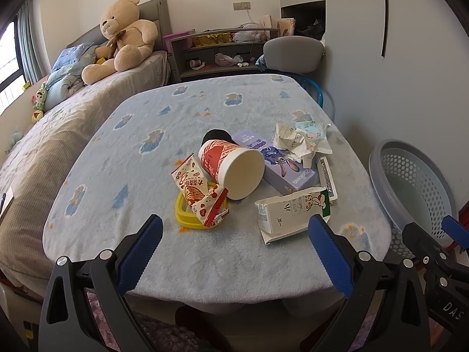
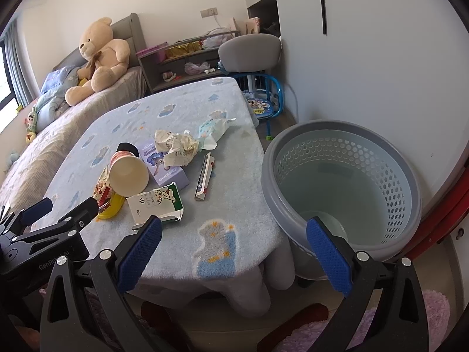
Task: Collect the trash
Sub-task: 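Move both tools toward the trash on the table, then grasp the white-and-green milk carton with the right tool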
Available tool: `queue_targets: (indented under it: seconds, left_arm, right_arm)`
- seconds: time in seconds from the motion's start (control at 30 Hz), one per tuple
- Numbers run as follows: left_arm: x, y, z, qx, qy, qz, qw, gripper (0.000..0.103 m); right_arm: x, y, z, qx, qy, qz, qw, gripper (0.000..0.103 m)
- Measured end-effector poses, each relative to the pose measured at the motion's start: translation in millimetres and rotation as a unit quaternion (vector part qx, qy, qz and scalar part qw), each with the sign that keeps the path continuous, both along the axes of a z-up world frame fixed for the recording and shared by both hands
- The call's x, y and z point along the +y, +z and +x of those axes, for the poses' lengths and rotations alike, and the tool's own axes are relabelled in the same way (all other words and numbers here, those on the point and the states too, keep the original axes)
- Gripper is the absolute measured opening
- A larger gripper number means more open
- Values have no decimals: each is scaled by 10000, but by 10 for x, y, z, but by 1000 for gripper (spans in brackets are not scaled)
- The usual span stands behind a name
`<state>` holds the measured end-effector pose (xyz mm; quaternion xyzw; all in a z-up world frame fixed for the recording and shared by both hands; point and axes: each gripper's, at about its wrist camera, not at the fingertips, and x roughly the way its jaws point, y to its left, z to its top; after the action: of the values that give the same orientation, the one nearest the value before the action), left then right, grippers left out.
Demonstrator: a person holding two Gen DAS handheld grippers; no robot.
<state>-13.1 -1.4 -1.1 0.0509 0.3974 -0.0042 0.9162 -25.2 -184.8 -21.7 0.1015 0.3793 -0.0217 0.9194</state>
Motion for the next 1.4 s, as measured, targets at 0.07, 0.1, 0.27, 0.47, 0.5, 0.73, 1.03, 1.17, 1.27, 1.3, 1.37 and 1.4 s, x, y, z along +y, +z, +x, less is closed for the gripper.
queue_targets:
  seconds: [0.07, 0.1, 0.27, 0.47, 0.5, 0.73, 1.03, 1.17, 1.27, 1.3, 1.37, 1.4]
  left_arm:
    - [4, 5, -3, -12, 5, 7, 10000, 95]
    - [4, 11, -4, -17, 9, 10, 10000, 95]
    - [11, 24, -9, -46, 22, 20, 10000, 95]
    - [11, 33, -8, -49, 31, 27, 10000, 95]
    - [10, 34, -8, -48, 31, 29, 10000, 95]
    - [19, 41, -16, -62, 36, 35, 10000, 95]
    - [21, 40, -18, -62, 28, 32, 10000, 95]
    - [44, 30, -25, -43, 42, 20, 10000, 95]
    - [93, -5, -17, -22, 80, 29, 10000, 95]
    - [119, -25, -10, -1, 105, 44, 9999, 95]
    - [183, -73, -3, 38, 157, 78, 9998, 95]
    - [213, -96, 1, 58, 191, 105, 9997, 95]
  right_arm:
    - [0, 2, 0, -10, -7, 7, 10000, 97]
    - [2, 3, -1, -16, -10, 9, 10000, 97]
    - [2, 6, -4, -20, -9, 10, 10000, 97]
    - [5, 8, -3, -14, -4, 10, 10000, 97]
    - [7, 8, -4, -16, -4, 7, 10000, 97]
    - [28, 24, -12, -32, 24, 1, 10000, 97]
    - [46, 26, -16, -27, 37, 2, 10000, 97]
    - [58, 17, -17, -29, 54, 7, 10000, 97]
    - [85, -13, -7, -9, 117, 56, 9999, 97]
    - [87, -25, -2, -4, 141, 81, 9999, 97]
    - [105, -42, 8, 8, 183, 106, 9998, 97]
    - [118, -53, 15, 19, 202, 115, 9997, 97]
